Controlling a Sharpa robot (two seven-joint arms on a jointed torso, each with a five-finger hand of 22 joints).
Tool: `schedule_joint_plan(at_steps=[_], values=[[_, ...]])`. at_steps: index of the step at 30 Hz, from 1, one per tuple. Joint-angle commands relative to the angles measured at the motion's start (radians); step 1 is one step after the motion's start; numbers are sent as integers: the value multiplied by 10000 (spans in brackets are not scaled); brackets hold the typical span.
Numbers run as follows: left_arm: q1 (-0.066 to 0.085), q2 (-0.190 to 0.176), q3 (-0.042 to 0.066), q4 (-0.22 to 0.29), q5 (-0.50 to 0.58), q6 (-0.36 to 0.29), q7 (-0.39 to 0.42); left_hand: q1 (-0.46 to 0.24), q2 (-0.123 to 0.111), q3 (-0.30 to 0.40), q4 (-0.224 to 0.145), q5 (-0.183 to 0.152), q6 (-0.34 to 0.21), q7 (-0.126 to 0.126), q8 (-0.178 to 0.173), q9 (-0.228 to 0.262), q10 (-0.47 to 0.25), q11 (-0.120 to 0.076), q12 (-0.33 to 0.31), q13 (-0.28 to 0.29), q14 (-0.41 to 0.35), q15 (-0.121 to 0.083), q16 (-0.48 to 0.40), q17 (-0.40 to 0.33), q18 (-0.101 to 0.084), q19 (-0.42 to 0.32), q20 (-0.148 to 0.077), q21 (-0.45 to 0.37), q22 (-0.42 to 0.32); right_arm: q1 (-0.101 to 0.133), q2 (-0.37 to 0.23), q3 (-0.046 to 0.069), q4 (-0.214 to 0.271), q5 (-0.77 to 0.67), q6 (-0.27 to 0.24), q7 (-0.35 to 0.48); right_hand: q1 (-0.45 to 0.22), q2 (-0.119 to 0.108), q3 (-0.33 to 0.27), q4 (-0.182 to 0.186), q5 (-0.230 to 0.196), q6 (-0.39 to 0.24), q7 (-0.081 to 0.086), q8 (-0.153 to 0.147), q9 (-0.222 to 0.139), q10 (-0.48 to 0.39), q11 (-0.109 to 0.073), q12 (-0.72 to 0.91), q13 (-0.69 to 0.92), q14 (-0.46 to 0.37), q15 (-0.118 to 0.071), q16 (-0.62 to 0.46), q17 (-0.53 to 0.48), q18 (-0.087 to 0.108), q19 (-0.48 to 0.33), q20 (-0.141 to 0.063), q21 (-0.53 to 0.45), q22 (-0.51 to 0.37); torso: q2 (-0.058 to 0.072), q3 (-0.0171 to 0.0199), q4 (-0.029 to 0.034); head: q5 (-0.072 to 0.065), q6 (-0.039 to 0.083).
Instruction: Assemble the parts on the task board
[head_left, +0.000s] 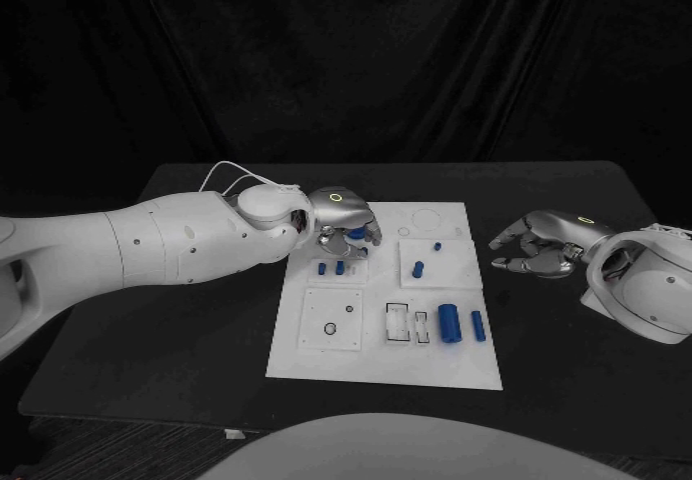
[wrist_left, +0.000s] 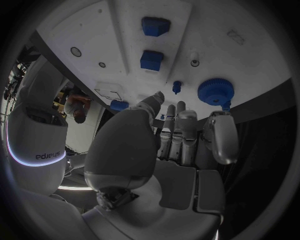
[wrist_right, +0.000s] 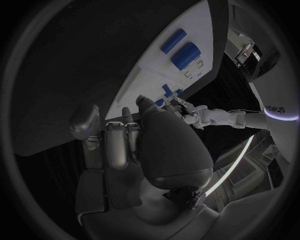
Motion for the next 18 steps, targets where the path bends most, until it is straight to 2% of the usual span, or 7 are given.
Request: schedule_joint_plan(at_steps=[1,7,11,18], values=[[-35,57,12,-89,-46,282,-167,118,54,23,-84,143,37,-29,-18,-21,17,71,-57,-14,-24,72,40,-23,-57,45,25,-68,1699,-31,-24,5,1,-35,-24,1,8,-67,52,30,48,66,5,38,-4,-50,-24,-31,-82,520,14,-2,1015,63,7,-4,-11,1287,-9,-2,-2,20,1],[-71,129,12,-267,-46,498,-262,141,89,81,-138,295,82,-58,-12,-68,397,96,147,119,31,93,135,56,-70,86,34,-12,1721,-37,-21,5,-15,-35,87,-57,10,-68,57,31,53,72,6,38,-5,-66,-24,-52,-105,511,14,-27,988,69,-5,-4,-46,1279,-7,-17,-14,46,1],[-105,165,12,-341,-46,502,-263,165,114,111,-157,366,77,-73,-18,-80,404,83,166,144,21,93,134,33,-70,88,36,-13,1722,-38,-18,5,-20,-35,119,-78,10,-68,57,31,53,72,6,38,-5,-66,-24,-52,-105,511,14,-27,988,69,-5,-4,-46,1279,2,-10,-28,35,1],[-154,245,13,-448,-46,512,-227,199,142,166,-193,523,91,-72,-15,-98,360,77,166,176,0,87,131,-7,-63,74,36,-45,1714,-41,-16,5,-21,-35,166,-116,15,-65,65,31,60,78,8,39,-5,-77,-23,-65,-120,506,15,-39,977,73,-14,-4,-71,1273,8,6,-2,9,1]])
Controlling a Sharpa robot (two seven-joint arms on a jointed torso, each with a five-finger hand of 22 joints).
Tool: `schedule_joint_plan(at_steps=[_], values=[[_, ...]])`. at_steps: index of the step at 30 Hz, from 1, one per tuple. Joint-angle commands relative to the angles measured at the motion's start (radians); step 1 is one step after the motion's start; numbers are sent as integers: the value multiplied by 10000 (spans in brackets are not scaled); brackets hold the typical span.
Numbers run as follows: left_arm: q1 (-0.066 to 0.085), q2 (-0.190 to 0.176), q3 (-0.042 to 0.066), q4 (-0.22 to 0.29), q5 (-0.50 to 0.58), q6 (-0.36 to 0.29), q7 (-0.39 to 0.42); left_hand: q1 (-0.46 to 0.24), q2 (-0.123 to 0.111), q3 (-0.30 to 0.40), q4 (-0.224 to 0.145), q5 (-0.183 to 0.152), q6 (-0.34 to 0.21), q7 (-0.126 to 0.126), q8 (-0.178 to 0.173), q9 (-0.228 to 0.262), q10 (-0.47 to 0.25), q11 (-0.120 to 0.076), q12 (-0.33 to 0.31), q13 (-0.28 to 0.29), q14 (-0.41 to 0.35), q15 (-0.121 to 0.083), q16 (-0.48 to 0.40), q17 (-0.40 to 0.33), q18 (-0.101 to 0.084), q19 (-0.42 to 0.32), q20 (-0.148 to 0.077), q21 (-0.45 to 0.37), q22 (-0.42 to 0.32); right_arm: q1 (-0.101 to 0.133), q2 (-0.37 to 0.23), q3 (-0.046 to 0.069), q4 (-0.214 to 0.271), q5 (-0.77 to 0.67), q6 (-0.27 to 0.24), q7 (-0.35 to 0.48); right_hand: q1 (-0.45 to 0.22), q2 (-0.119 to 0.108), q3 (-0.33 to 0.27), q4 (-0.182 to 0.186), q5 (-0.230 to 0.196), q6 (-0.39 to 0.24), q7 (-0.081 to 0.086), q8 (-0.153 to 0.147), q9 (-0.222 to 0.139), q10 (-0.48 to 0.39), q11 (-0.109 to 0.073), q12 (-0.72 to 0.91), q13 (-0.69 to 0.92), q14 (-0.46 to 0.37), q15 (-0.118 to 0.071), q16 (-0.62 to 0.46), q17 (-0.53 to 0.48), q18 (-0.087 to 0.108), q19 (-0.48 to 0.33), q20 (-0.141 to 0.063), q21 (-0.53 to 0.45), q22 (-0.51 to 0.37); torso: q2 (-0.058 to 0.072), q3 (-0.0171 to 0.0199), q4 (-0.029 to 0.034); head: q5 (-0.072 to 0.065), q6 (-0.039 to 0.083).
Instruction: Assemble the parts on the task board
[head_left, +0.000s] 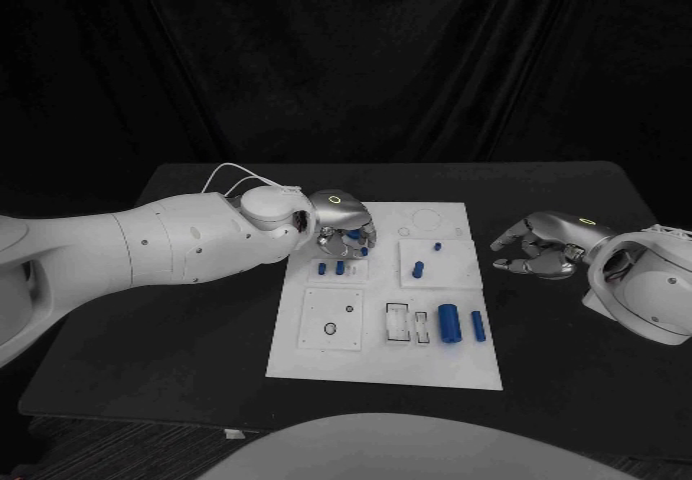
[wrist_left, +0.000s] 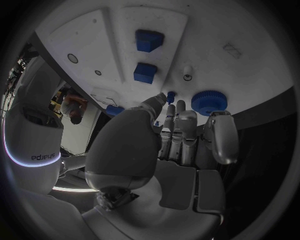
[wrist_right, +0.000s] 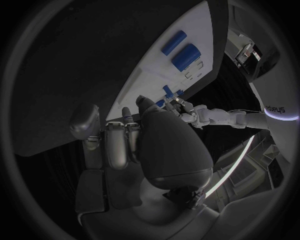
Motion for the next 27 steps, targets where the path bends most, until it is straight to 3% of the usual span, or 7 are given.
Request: schedule_joint_plan(at_steps=[1,20,27], values=[[-30,53,10,-26,-14,113,36,76,18,39,-63,62,41,-19,-15,-17,2,-27,51,14,-45,50,11,-24,-65,41,-1,-39,1716,-27,-10,5,5,-35,95,-107,15,-65,36,2,61,78,8,39,-6,-77,-23,-66,-119,506,15,-39,977,73,-14,-5,-35,1275,6,9,12,-9,1],[-131,263,10,-320,-14,15,118,212,182,220,-180,204,229,-9,83,-17,161,-87,176,129,-105,37,-13,-140,-53,13,-7,-97,1702,-49,15,5,-14,-35,158,-141,55,-58,74,-17,82,102,12,42,-9,-88,-21,-77,-130,500,16,-47,969,74,-18,-5,-53,1273,0,8,4,-13,1],[-151,301,10,-405,-14,-134,140,444,331,413,-362,338,506,126,234,18,408,-172,231,156,61,2,112,8,-33,-29,-25,-190,1677,-76,28,5,-34,-35,199,-151,69,-50,90,-23,87,116,15,45,-9,-91,-20,-79,-133,500,17,-46,971,75,-21,-5,-62,1271,2,7,4,-16,1]])
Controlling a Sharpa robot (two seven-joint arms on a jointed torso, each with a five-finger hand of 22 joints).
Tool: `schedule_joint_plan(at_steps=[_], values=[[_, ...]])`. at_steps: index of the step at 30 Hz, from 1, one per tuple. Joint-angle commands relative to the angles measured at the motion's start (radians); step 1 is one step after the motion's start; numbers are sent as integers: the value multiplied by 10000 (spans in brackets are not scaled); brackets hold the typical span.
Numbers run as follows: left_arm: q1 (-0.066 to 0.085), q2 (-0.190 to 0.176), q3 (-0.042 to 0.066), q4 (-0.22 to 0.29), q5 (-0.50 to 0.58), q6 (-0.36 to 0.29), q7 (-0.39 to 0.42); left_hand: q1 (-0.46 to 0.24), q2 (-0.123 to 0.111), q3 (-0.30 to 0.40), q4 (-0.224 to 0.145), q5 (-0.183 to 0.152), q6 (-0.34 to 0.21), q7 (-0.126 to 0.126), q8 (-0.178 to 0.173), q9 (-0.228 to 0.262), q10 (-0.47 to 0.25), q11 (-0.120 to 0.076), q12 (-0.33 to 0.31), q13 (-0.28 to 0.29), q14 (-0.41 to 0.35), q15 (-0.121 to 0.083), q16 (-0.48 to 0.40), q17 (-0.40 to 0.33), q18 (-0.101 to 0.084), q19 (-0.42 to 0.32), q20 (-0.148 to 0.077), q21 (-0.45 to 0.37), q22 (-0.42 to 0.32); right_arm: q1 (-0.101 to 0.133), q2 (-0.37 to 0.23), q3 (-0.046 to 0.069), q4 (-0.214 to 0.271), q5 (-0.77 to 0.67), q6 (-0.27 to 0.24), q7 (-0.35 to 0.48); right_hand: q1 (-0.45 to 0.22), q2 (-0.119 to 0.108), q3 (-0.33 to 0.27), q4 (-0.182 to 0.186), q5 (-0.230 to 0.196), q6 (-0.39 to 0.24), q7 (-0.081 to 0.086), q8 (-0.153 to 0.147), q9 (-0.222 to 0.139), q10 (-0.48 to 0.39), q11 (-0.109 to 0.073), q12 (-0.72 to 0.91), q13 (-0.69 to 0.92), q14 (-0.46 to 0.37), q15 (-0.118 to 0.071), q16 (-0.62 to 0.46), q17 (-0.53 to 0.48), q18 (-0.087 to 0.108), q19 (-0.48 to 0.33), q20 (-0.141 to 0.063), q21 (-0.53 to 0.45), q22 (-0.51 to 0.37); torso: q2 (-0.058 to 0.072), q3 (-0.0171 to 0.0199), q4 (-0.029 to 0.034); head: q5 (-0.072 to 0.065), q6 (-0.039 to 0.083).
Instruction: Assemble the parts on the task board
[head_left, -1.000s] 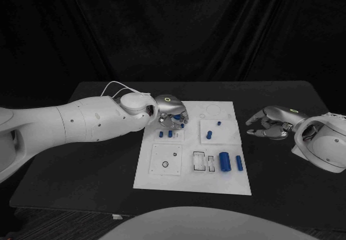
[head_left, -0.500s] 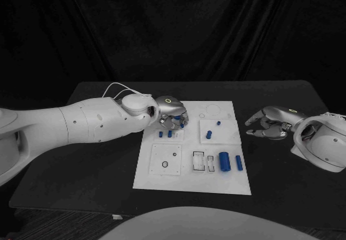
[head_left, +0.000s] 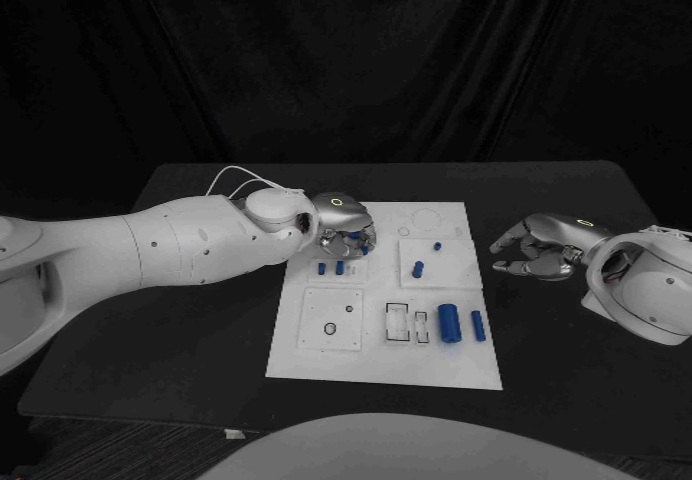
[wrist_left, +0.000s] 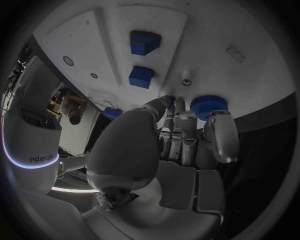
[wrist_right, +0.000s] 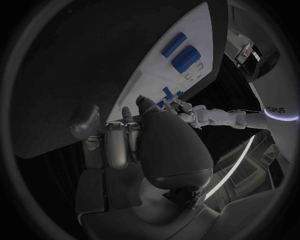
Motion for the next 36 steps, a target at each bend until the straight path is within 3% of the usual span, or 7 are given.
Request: schedule_joint_plan(at_steps=[1,8,16,22,26,31,36], values=[[-27,24,7,-19,-5,-197,156,128,19,76,-28,72,143,18,91,32,120,3,55,0,91,2,40,23,-40,-17,-30,-18,1683,-40,2,5,-3,-35,104,-139,107,-20,74,0,49,89,-20,47,-9,-56,16,-39,-133,498,17,-51,965,77,-24,-5,-73,1273,2,0,0,-8,1],[-34,-13,7,-14,-5,-726,548,268,115,102,-246,356,997,51,519,187,793,-98,185,48,387,-62,217,253,-68,78,-81,114,1724,-67,1,5,-7,-35,125,-161,123,-13,90,-8,51,103,-19,51,-9,-57,17,-41,-135,497,17,-51,966,76,-22,-5,-71,1274,1,0,3,5,1],[-35,-381,9,269,-4,-1596,966,266,57,111,-375,720,1392,59,687,249,1235,-133,175,42,524,-98,197,210,-71,111,-110,131,1727,-75,-35,5,19,-35,140,-185,123,-13,90,-8,51,103,-19,51,-9,-57,17,-41,-135,497,17,-51,966,76,-22,-5,-71,1274,5,4,5,-60,1],[28,-951,11,797,-4,-1749,659,71,40,213,-310,358,1239,101,537,182,1037,-65,-324,-194,463,-126,-35,-124,-44,56,-122,-18,1685,-76,-79,5,33,-35,153,-212,144,-10,109,-19,51,120,-20,55,-9,-69,17,-55,-151,493,18,-61,955,81,-32,-4,-102,1268,7,3,0,-38,1],[198,-1279,11,1048,-4,-1626,493,-24,35,278,-269,211,1172,88,457,149,946,-56,-665,-373,424,-128,-149,-280,-29,14,-125,-121,1660,-75,-90,5,31,-35,153,-224,144,-10,109,-19,51,120,-20,55,-9,-69,17,-55,-151,493,18,-61,955,81,-32,-4,-102,1268,7,2,-1,-23,1],[320,-1523,11,1181,-3,-1254,477,-104,37,378,-216,113,1087,53,341,99,901,-67,-1072,-614,367,-128,-269,-447,-5,-51,-118,-281,1624,-75,-76,5,15,-35,173,-241,152,-10,117,-23,50,128,-21,56,-9,-71,17,-57,-153,490,18,-68,948,81,-33,-4,-106,1267,-6,4,28,-22,1],[367,-1640,10,1196,-3,-791,478,-162,-5,483,-169,32,1010,76,213,37,857,-26,-1460,-854,313,-83,-372,-598,13,-99,-99,-413,1597,-75,-69,5,-3,-35,206,-255,156,-9,121,-25,50,131,-22,57,-9,-70,17,-56,-152,490,18,-67,950,80,-31,-4,-101,1268,-32,34,3,-20,1]])
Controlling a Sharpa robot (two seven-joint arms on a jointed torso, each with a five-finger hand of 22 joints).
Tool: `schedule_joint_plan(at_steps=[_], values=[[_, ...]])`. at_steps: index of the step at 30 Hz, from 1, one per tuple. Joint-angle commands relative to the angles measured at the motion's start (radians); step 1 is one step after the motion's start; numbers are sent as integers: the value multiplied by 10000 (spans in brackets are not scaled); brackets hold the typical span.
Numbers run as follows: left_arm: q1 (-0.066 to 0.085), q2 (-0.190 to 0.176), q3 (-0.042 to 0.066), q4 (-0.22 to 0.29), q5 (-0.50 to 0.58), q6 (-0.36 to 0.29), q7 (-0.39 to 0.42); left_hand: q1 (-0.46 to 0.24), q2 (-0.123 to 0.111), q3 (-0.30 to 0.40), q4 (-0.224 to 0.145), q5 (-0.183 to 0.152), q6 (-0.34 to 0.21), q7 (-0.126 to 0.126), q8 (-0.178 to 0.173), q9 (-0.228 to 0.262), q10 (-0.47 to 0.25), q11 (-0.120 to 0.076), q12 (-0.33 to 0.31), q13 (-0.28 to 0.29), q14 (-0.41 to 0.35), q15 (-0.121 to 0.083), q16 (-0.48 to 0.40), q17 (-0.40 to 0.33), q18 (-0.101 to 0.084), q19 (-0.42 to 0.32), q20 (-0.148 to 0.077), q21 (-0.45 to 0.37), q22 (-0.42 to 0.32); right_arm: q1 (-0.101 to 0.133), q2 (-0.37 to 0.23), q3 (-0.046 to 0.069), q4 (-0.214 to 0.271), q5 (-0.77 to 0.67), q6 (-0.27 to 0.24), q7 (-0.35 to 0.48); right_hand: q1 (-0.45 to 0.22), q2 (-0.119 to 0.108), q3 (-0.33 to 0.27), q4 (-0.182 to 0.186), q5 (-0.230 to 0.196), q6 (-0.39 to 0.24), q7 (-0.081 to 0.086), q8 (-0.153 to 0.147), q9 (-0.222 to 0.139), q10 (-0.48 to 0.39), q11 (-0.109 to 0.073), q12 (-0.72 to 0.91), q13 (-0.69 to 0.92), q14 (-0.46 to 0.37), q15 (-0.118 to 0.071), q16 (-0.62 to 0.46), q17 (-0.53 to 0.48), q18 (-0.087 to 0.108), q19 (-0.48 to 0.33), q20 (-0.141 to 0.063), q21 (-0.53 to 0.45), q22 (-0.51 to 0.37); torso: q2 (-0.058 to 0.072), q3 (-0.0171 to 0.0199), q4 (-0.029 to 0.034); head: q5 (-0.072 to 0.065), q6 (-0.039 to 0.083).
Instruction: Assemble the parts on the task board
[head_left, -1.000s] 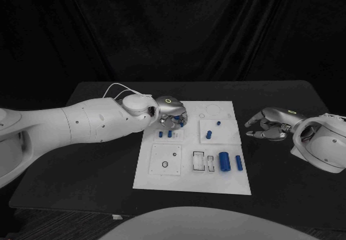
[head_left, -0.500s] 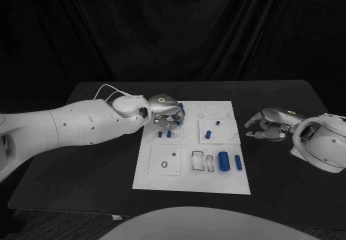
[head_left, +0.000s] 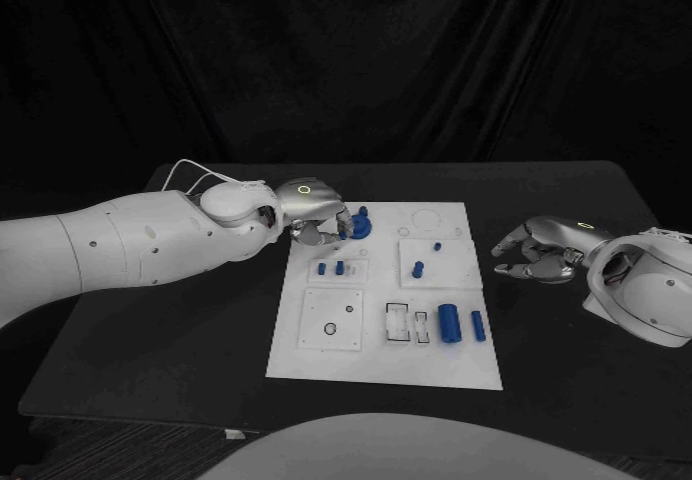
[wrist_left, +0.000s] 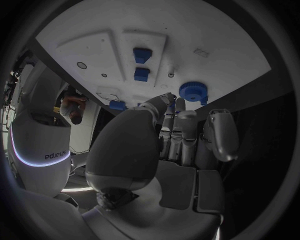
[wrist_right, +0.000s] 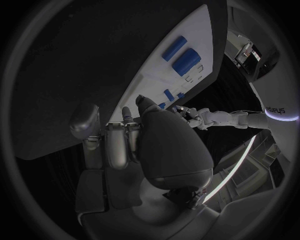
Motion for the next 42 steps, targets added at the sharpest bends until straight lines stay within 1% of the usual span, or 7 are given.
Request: schedule_joint_plan(at_steps=[1,5,8,11,17,31,42], values=[[39,-16,8,24,6,506,-8,-102,-23,69,-3,-79,-20,35,-42,-11,-43,-10,-86,-60,-80,24,-78,-58,14,-82,32,-69,1593,-21,-10,5,-4,-35,105,-197,101,40,38,2,51,60,-19,57,-9,-70,17,-31,-81,491,19,-67,950,81,-31,-4,-63,1271,-17,20,-11,0,1],[42,-37,7,-17,6,687,-39,-125,-38,75,11,-125,-21,34,-60,-21,-20,-7,-138,-97,-100,27,-105,-93,19,-97,36,-105,1585,-22,-7,5,-20,-35,131,-205,115,41,49,-5,52,72,-22,61,-9,-74,15,-34,-85,491,18,-65,952,82,-33,-4,-73,1269,-4,3,18,4,1],[33,-33,6,-62,6,801,-93,-136,-57,77,15,-148,-30,31,-76,-29,-5,-8,-173,-121,-117,25,-123,-116,25,-113,39,-140,1577,-28,3,5,-31,-35,153,-210,115,41,49,-5,52,72,-22,61,-9,-74,15,-34,-85,491,18,-65,952,82,-33,-4,-73,1269,-8,8,-2,26,1],[16,-9,5,-119,5,868,-151,-144,-63,76,20,-155,-34,32,-83,-33,5,-6,-185,-129,-119,25,-124,-114,26,-116,40,-147,1576,-41,12,5,-38,-35,173,-213,123,41,57,-11,52,82,-23,64,-8,-78,14,-40,-92,490,18,-66,951,82,-32,-4,-72,1270,13,-15,-2,56,1],[-34,24,4,-193,5,912,-259,-211,-97,57,57,-192,-44,50,-113,-48,62,14,-237,-166,-127,37,-128,-108,24,-115,45,-149,1579,-55,25,5,-49,-35,190,-215,133,41,67,-16,51,101,-25,70,-7,-81,13,-43,-95,490,17,-65,952,85,-39,-5,-93,1265,16,-30,6,64,1],[-137,112,4,-284,5,996,-359,-257,-126,46,80,-204,-63,62,-143,-63,95,30,-281,-195,-146,51,-151,-149,28,-125,50,-175,1575,-76,29,5,-65,-35,193,-215,133,41,67,-16,51,101,-25,70,-7,-81,13,-43,-95,490,17,-65,952,85,-39,-5,-93,1265,24,-20,3,70,1],[-170,115,4,-185,5,1020,-337,-259,-128,46,80,-204,-67,63,-147,-65,100,30,-283,-196,-151,52,-157,-159,29,-127,51,-181,1574,-78,10,5,-57,-35,165,-220,143,37,77,-23,51,109,-26,70,-8,-85,12,-48,-101,488,16,-69,948,86,-39,-5,-98,1265,14,-13,-10,72,1]])
